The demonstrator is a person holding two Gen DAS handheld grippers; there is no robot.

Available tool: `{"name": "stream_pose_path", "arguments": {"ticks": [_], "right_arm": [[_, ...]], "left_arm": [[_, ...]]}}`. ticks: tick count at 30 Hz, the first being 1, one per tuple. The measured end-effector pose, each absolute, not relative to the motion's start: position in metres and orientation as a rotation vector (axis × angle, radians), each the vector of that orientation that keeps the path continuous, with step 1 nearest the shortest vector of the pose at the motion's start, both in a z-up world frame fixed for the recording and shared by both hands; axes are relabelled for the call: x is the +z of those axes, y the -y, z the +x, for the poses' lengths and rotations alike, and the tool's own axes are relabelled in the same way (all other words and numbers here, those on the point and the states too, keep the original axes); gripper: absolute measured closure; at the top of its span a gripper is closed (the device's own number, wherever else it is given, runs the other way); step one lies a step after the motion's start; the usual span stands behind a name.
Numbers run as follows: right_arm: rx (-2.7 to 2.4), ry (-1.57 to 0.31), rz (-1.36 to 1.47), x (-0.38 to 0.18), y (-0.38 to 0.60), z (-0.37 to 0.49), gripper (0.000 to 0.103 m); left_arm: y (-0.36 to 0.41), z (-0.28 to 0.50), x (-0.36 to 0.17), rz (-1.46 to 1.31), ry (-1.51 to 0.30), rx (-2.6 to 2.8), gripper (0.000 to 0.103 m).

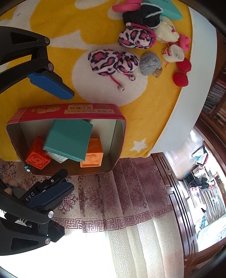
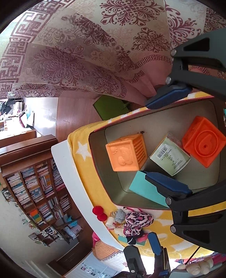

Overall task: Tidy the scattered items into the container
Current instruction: 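Lower the teal box into the tin and open the left gripper, then grasp printed teal box with left gripper while right grasps pink leopard plush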

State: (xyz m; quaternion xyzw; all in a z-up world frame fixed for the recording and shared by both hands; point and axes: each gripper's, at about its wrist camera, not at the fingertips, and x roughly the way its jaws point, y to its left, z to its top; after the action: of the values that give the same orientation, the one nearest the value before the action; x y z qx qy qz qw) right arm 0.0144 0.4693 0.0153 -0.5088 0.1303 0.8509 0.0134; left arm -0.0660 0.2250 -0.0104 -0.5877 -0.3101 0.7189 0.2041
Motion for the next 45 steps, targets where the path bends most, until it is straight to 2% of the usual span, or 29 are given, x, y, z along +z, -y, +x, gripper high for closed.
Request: {"name": "stream_pose_path", "arguments": {"ticks": [6,12,19,25,33,40,45], "right_arm": [[2.667,-0.316,-1.644,0.015,-0.446,0.03,0.025],[2.668,-0.177,-1.721,0.01,-0.417,0.046,0.024],[2.615,-0.016,-1.66,-0.004,-0.401,0.007,0.024],[2.647,-0.021,-1.559,0.018,-0.388,-0.026,0.024],[2.706,-0.081,-1.477,0.04,-0.362,-0.023,0.024],[2.8,-0.196,-1.528,0.049,-0.319,-0.026,0.024],[2.84,-0.164,-1.576,0.045,-0.283,-0.029,0.024]], "left_arm": [[-0.21,-0.059,-0.012,-1.645,0.884,2.013,0.006],[-0.194,-0.048,-0.007,-1.631,0.821,2.076,0.006],[-0.171,-0.034,-0.008,-1.643,0.835,2.094,0.006],[-0.133,-0.018,-0.005,-1.634,0.875,2.152,0.006],[-0.059,0.0,-0.012,-1.656,0.955,2.294,0.006],[-0.014,0.005,-0.028,-1.706,0.994,2.343,0.006],[0.009,0.003,-0.037,-1.723,1.022,2.339,0.006]]}}
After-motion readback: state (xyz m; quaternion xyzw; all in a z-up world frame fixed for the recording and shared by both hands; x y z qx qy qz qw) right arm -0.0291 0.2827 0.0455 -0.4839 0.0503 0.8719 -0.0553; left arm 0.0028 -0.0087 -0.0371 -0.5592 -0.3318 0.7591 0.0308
